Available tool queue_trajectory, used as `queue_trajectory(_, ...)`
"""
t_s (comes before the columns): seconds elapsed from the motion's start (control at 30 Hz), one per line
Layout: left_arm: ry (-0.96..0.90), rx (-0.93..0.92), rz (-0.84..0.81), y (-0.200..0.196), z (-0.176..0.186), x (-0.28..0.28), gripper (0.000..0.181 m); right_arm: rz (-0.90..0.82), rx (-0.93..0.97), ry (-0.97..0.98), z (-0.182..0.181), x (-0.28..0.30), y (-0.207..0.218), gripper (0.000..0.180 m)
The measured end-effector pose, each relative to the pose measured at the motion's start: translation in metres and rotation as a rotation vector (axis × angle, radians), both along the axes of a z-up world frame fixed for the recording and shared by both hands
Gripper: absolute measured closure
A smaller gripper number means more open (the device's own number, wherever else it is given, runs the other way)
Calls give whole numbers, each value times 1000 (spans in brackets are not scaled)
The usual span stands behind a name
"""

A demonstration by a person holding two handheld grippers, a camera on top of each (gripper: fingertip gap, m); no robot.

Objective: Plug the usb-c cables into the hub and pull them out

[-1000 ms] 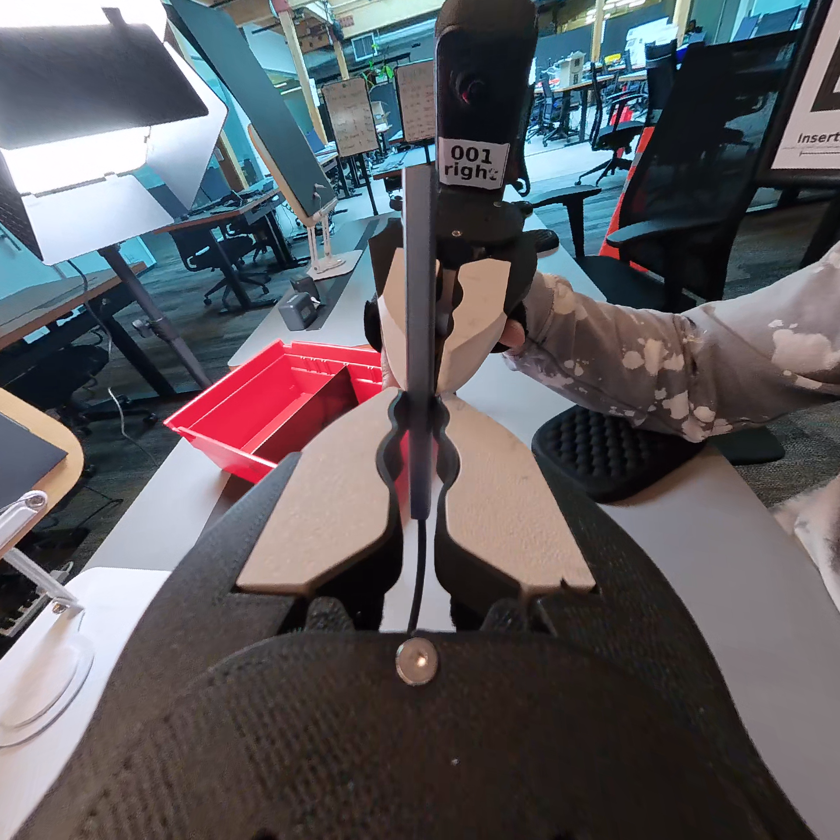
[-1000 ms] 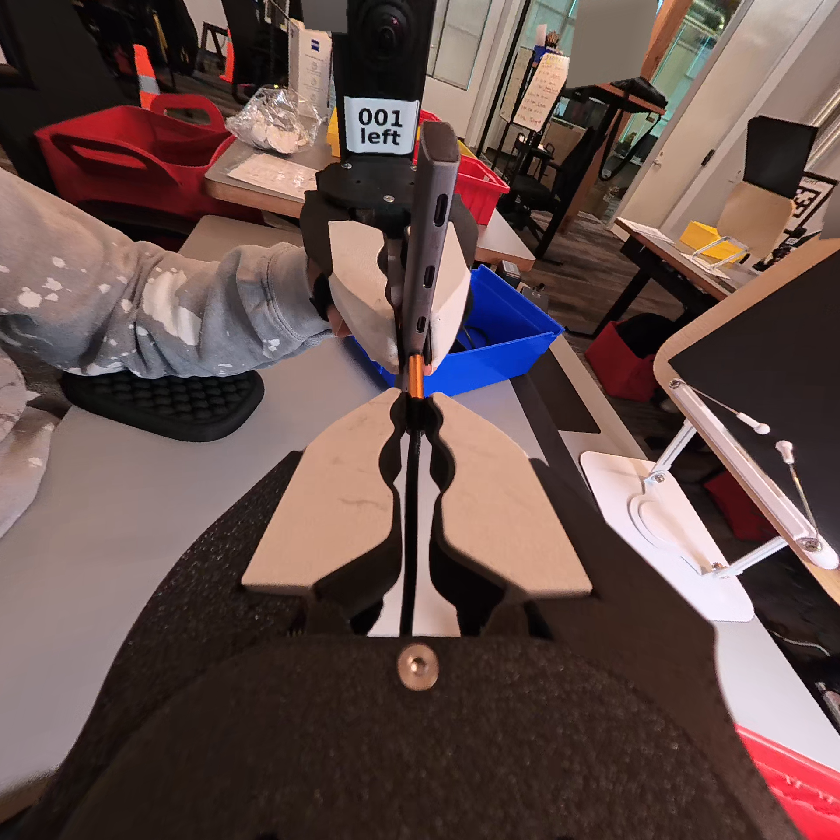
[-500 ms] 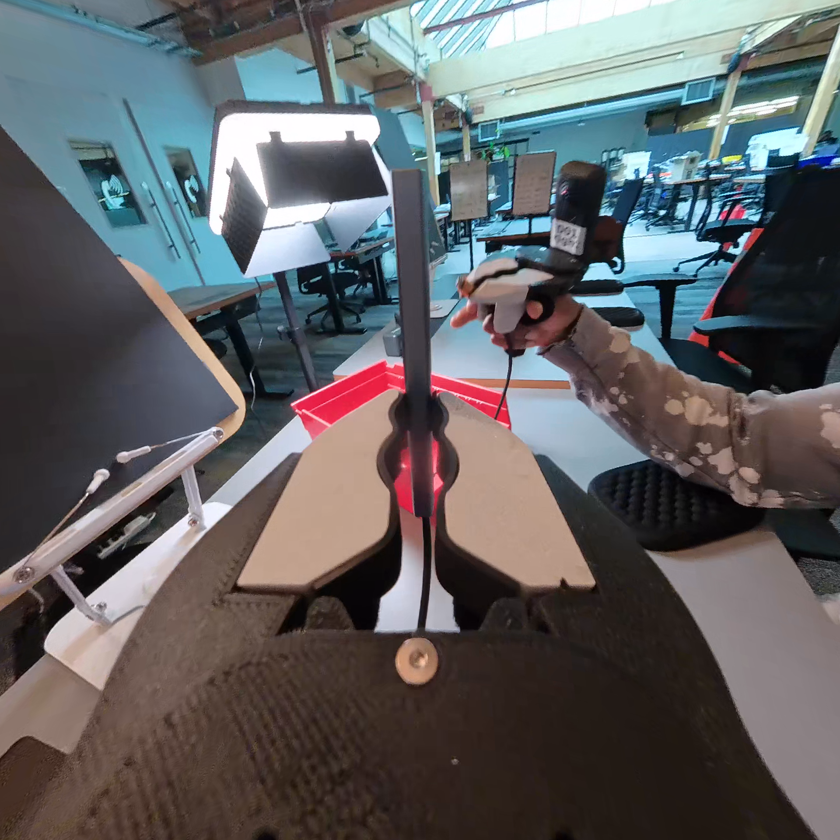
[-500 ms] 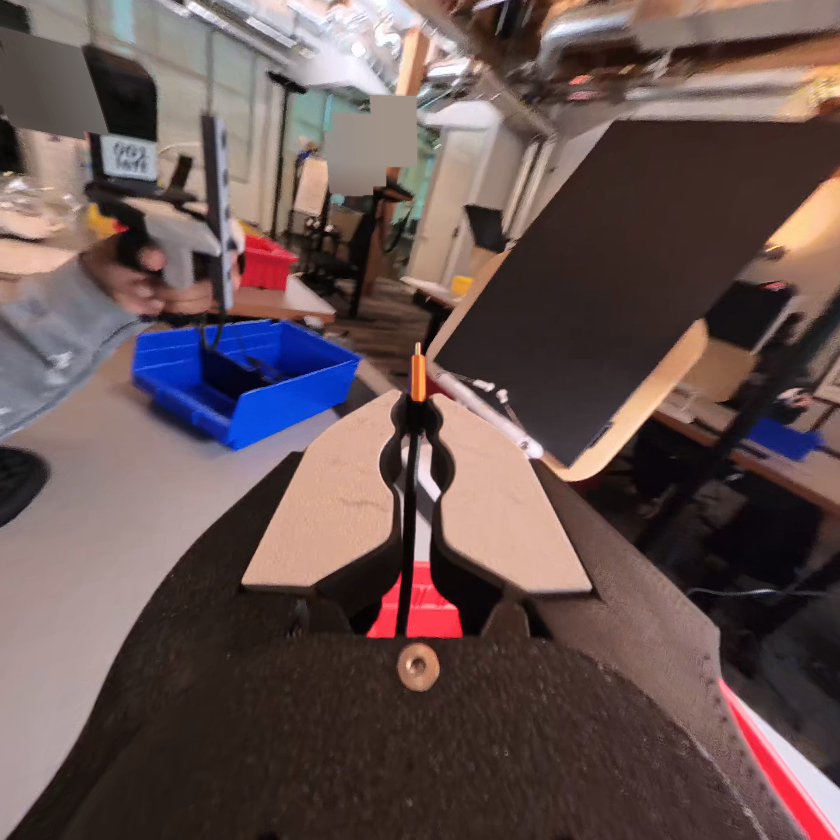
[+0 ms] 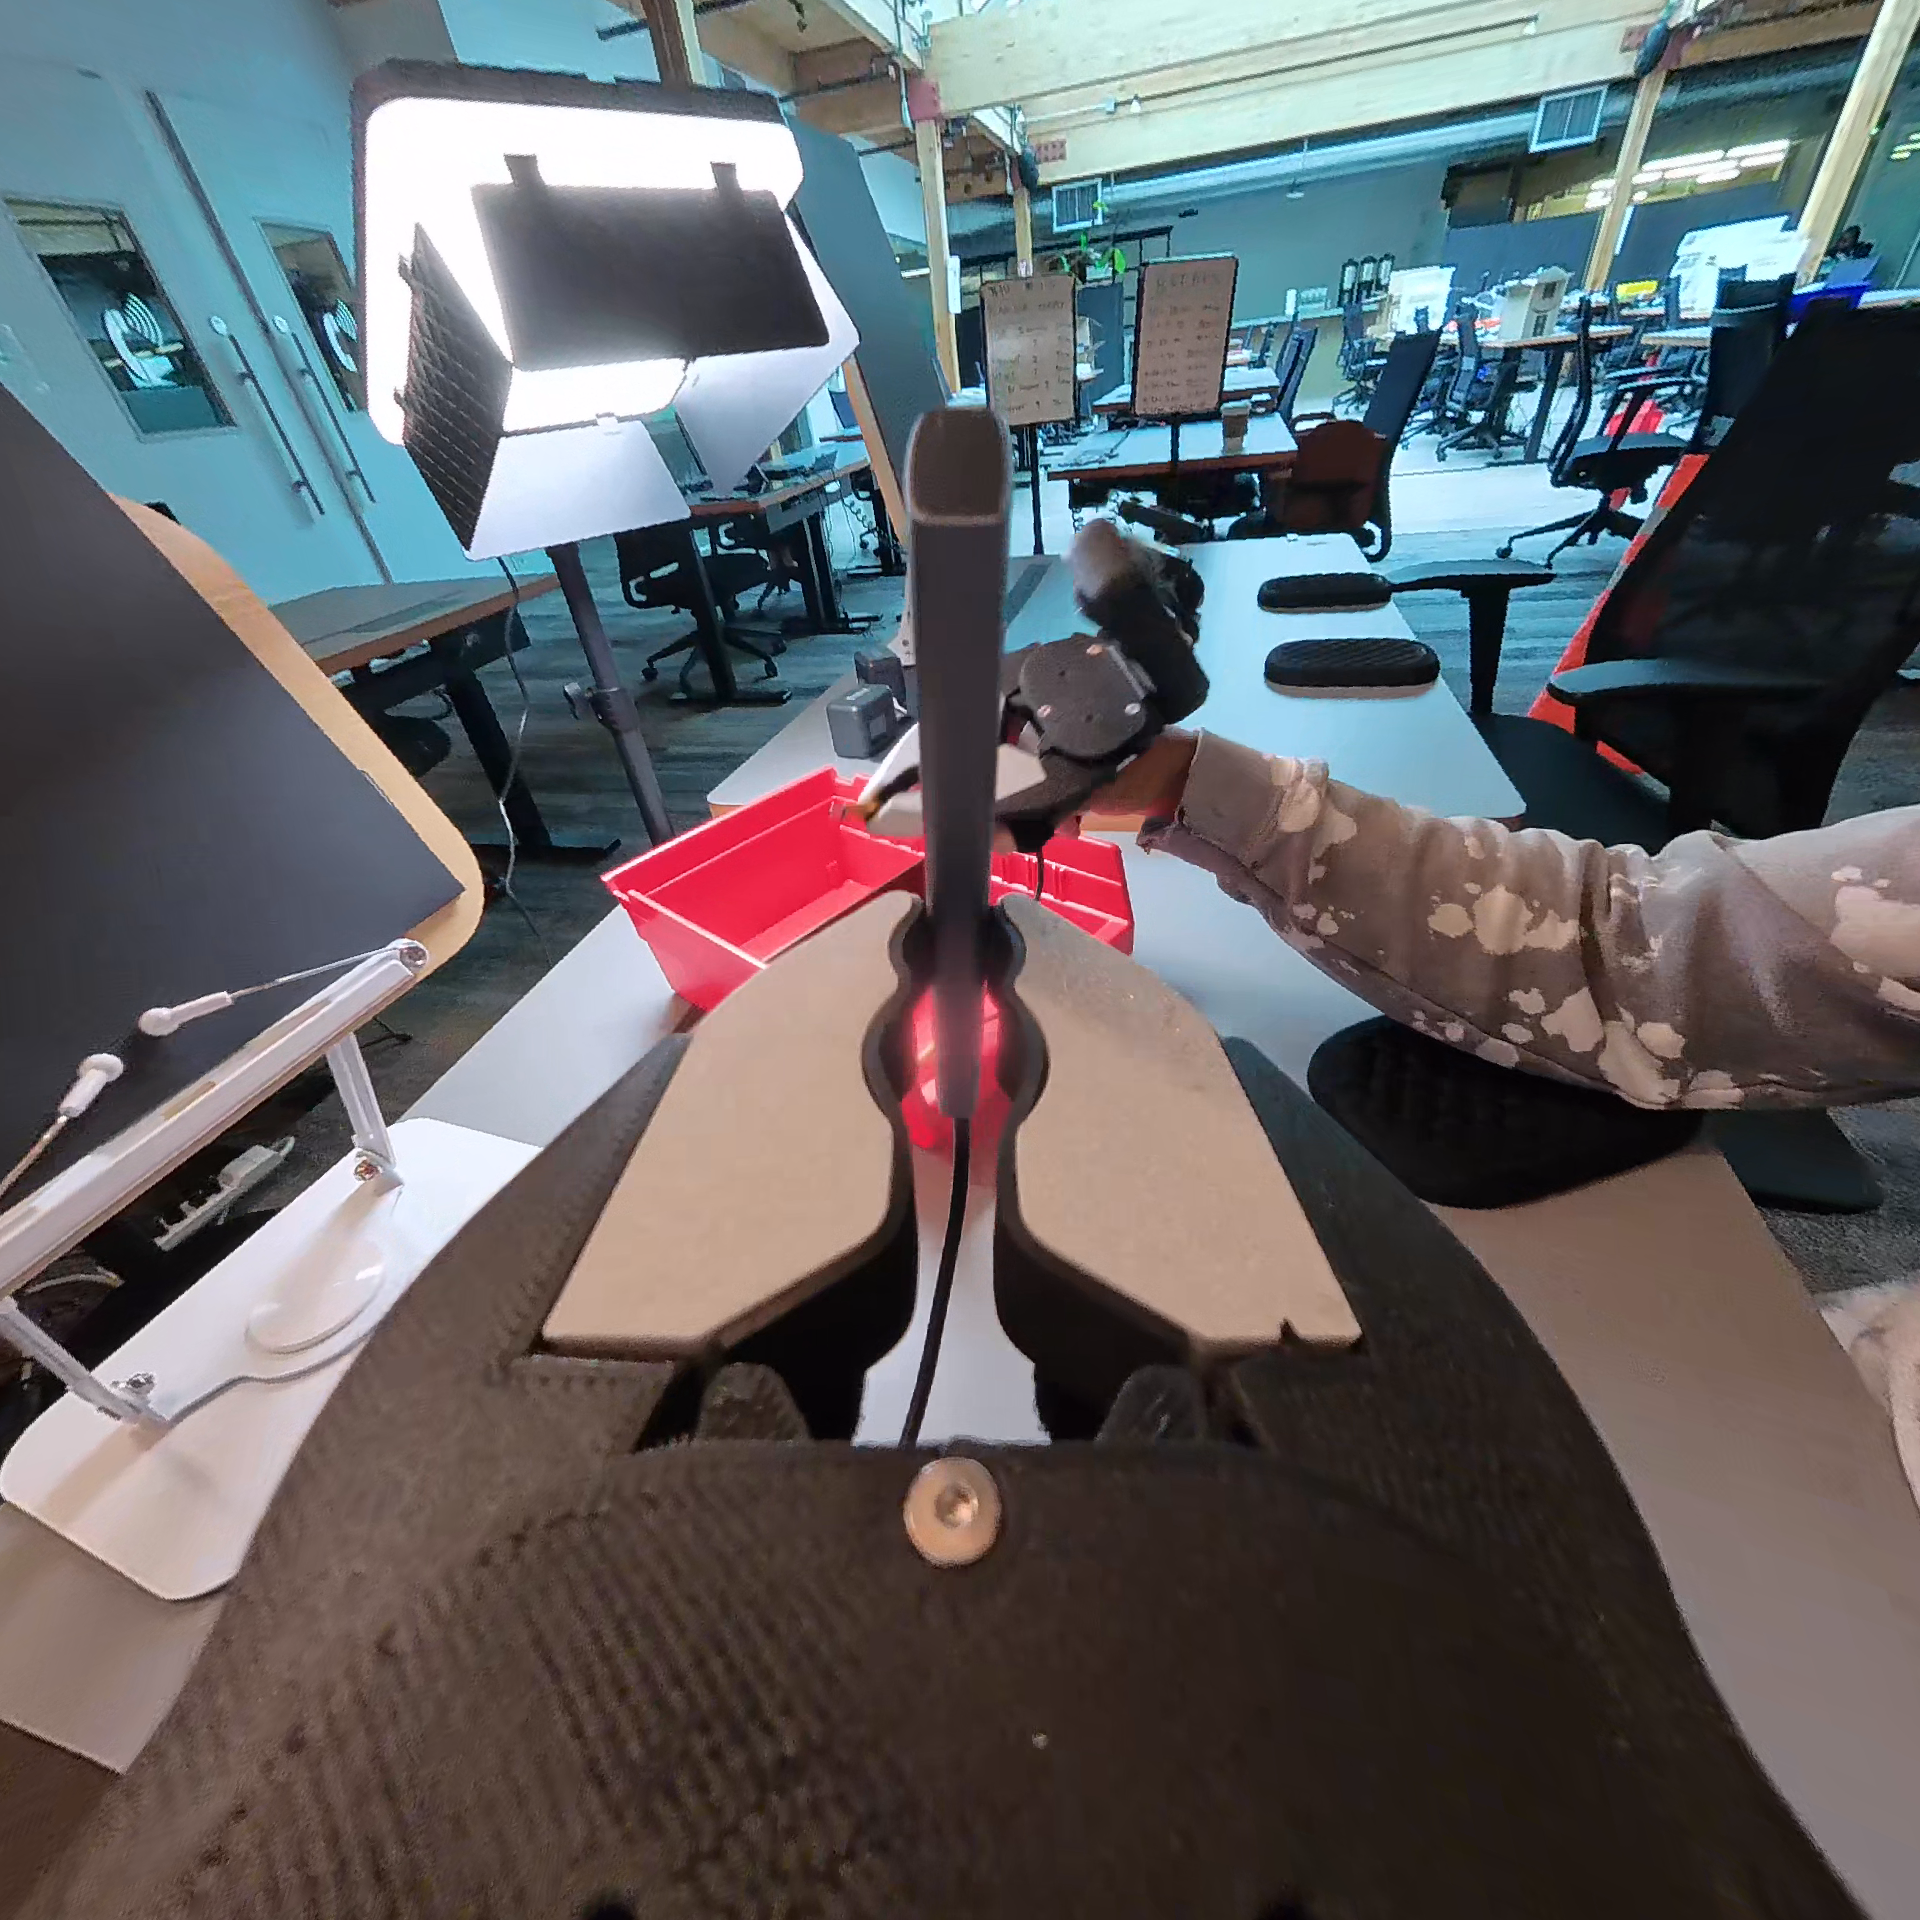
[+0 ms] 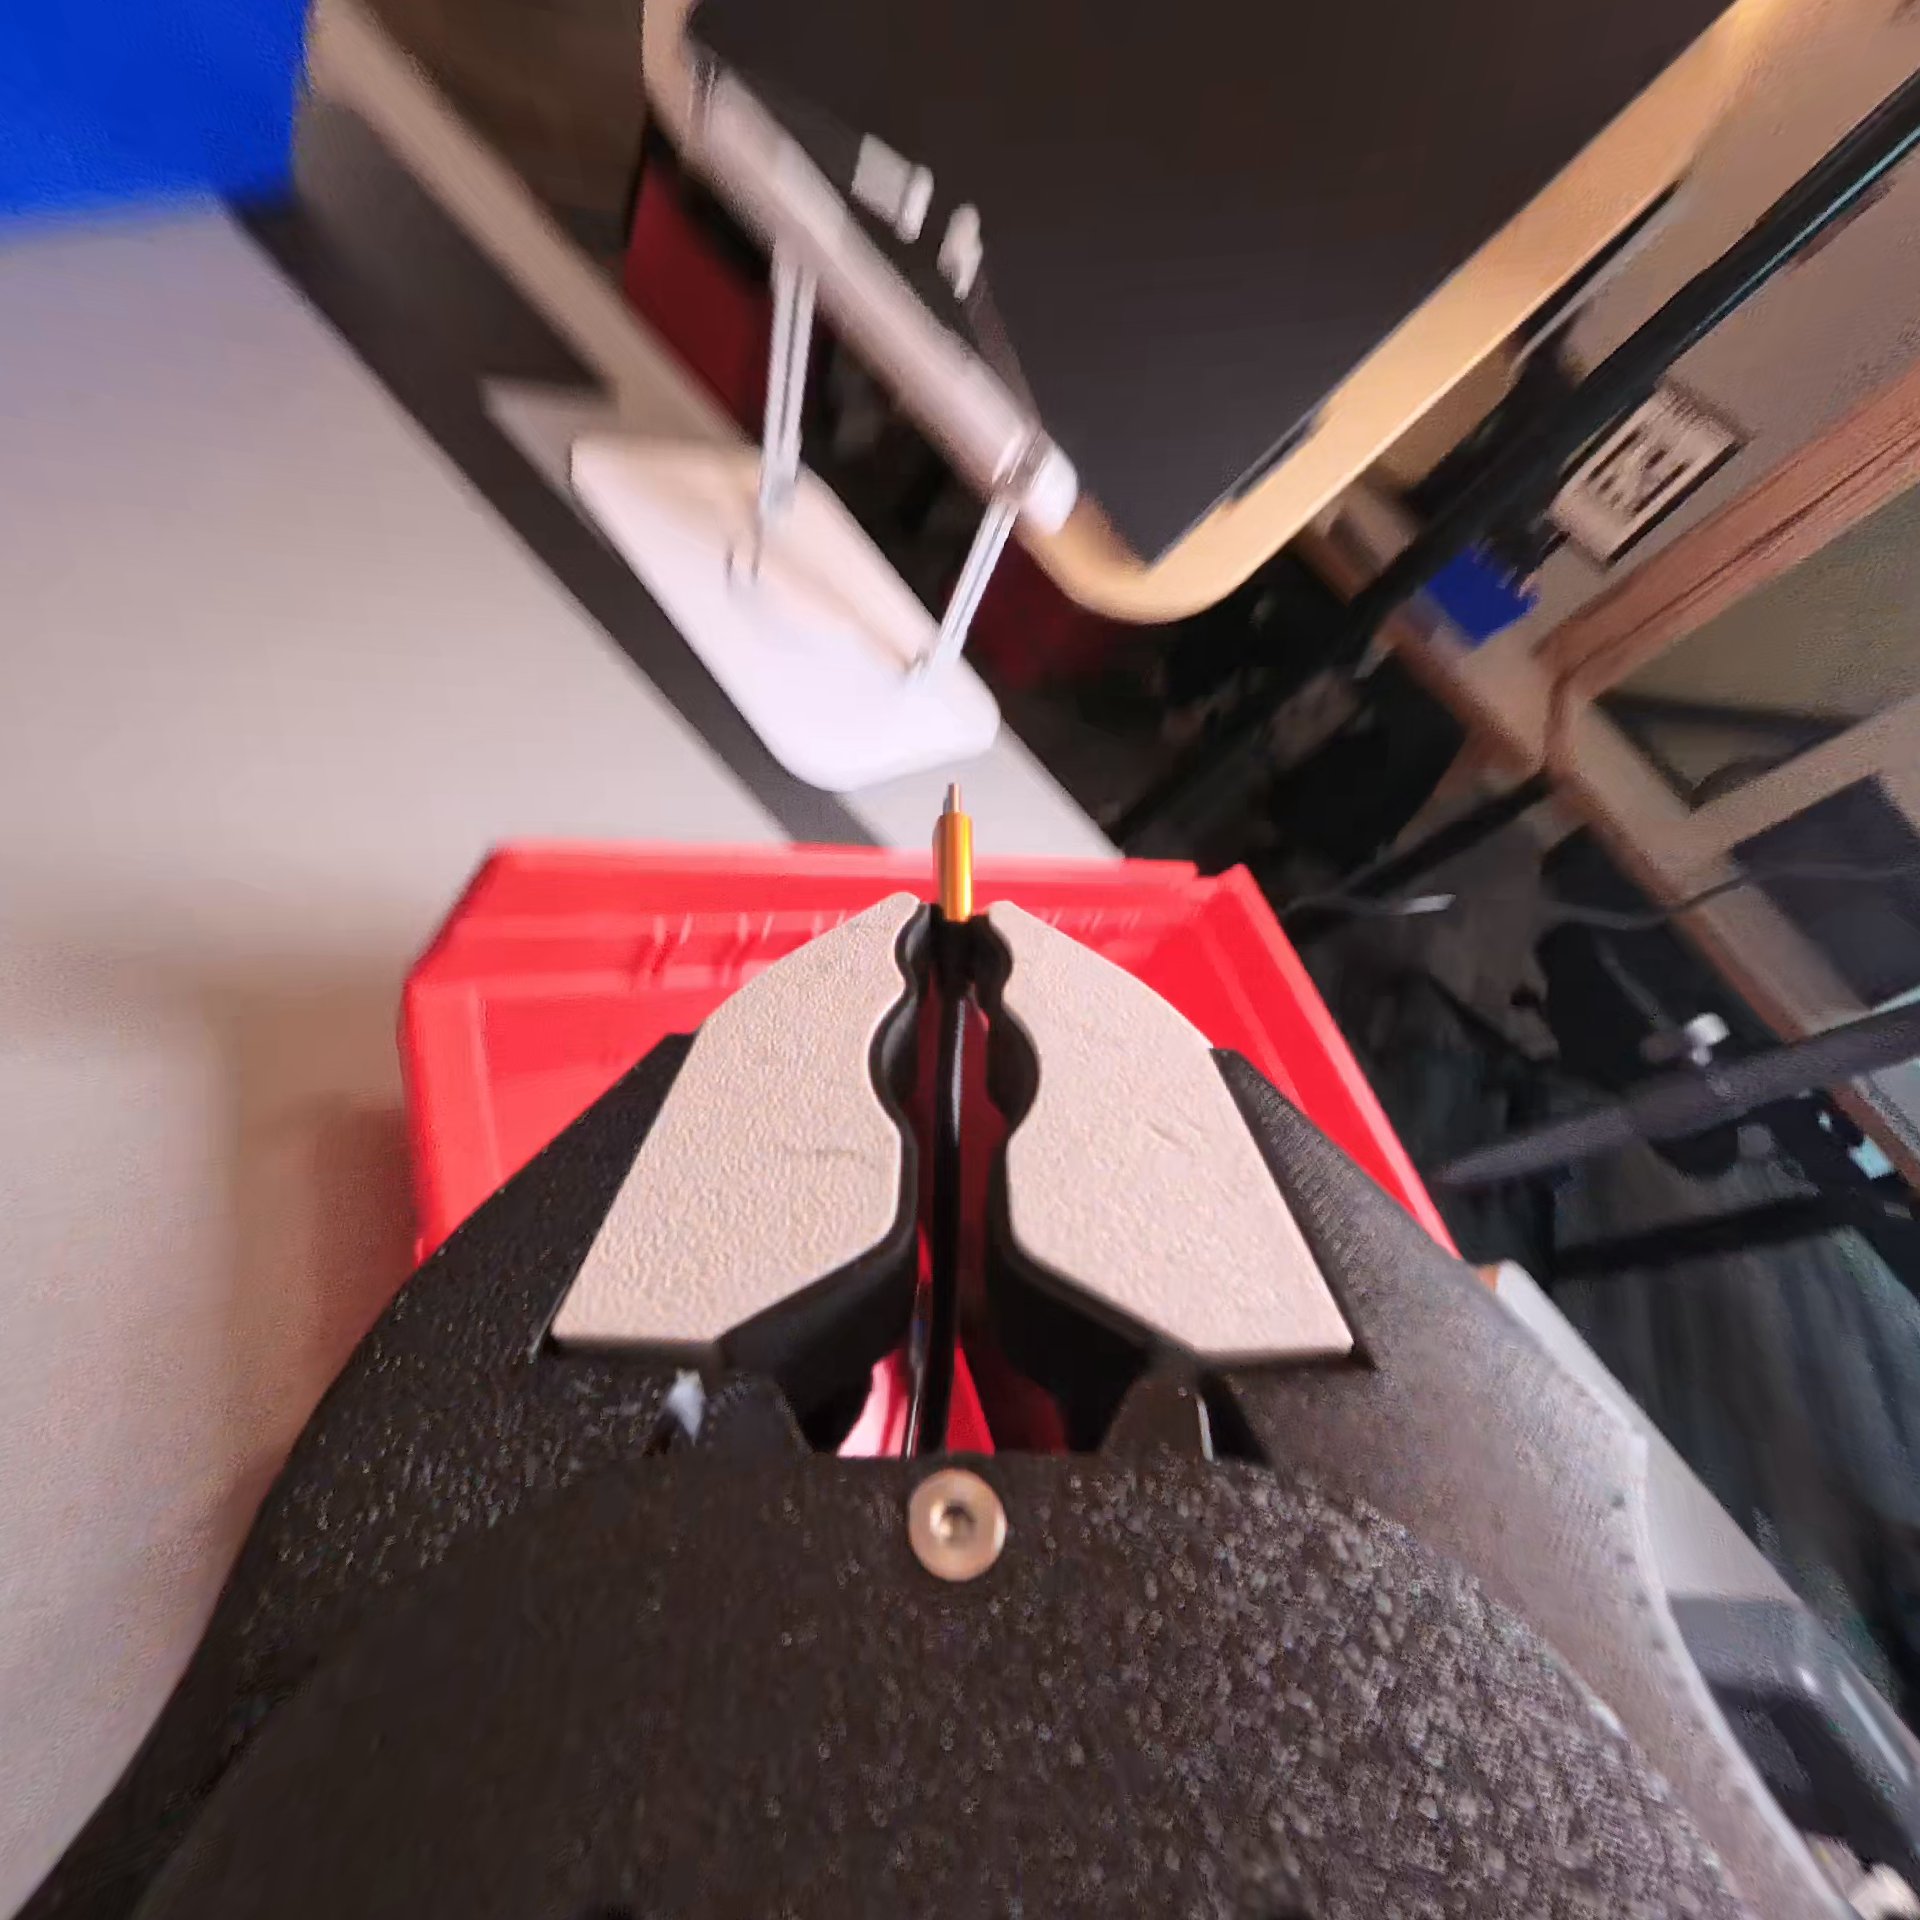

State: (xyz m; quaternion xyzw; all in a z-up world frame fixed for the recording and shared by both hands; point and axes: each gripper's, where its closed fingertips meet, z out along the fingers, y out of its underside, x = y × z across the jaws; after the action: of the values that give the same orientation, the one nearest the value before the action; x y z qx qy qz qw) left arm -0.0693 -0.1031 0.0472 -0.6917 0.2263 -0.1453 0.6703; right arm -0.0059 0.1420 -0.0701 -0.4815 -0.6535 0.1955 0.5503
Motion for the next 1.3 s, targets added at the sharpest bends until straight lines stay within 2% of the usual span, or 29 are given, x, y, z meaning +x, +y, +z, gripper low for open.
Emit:
queue_trajectory(0.13, 1, -52, -22, 5, -10, 6, 170, -106, 52, -344, -61, 8, 16, 171)
queue_trajectory(0.23, 15, -86, -28, 9, -18, 11, 170, -181, 53, -416, -72, 15, 28, 156)
queue_trajectory(0.33, 32, -116, -36, 12, -25, 15, 170, -191, 8, -349, -55, 18, 28, 145)
queue_trajectory(0.43, 54, -163, -41, 17, -36, 19, 170, -117, -52, -195, -19, 16, 11, 143)
queue_trajectory(0.57, 107, -241, -46, 25, -58, 27, 170, 113, -138, 23, 42, 11, -47, 144)
queue_trajectory(0.73, 223, -355, -62, 34, -93, 42, 171, 427, -135, 62, 80, 16, -138, 148)
queue_trajectory(0.87, 340, -430, -77, 39, -122, 57, 170, 587, -92, -25, 75, 20, -191, 148)
queue_trajectory(1.1, 493, -507, -86, 45, -158, 74, 170, 643, -89, -235, 30, 9, -217, 145)
queue_trajectory(1.17, 499, -511, -93, 46, -161, 77, 170, 647, -83, -275, 19, 6, -218, 165)
queue_trajectory(1.27, 455, -486, -71, 49, -156, 75, 168, 663, -94, -277, 20, 7, -221, 170)
queue_trajectory(1.3, 415, -468, -76, 49, -149, 75, 161, 647, -76, -265, 21, 6, -216, 170)
